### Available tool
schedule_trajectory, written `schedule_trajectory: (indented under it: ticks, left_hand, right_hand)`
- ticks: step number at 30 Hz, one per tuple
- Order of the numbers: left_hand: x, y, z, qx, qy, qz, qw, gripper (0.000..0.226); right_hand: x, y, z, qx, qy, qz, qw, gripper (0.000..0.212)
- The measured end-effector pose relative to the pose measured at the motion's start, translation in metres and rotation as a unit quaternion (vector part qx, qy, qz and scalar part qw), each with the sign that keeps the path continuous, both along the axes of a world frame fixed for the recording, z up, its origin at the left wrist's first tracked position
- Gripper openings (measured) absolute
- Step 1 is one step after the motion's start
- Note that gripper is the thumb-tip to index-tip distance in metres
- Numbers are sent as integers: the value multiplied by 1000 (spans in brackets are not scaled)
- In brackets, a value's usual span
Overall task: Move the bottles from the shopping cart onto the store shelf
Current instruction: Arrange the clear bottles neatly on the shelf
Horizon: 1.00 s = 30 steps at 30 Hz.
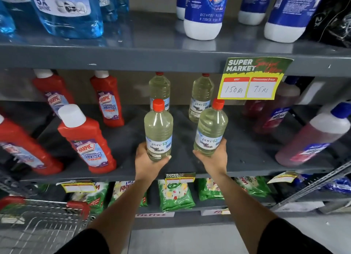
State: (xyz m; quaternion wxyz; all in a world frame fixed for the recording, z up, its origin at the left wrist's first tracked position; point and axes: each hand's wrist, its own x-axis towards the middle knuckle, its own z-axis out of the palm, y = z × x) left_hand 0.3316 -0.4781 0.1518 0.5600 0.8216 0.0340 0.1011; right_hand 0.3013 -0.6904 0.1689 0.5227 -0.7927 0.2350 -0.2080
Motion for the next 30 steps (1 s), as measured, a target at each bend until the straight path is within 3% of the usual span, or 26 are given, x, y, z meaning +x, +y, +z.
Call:
schedule_trajectory:
  ticks: [13,30]
  left_hand:
    - [-6,8,-5,11,24,-32,999,87]
    - [-6,8,-8,44,-6,-15,999,77]
  right_hand:
    - [-18,-11,2,18,35,61,997,81]
    - [-27,-15,0,18,53,69,996,76]
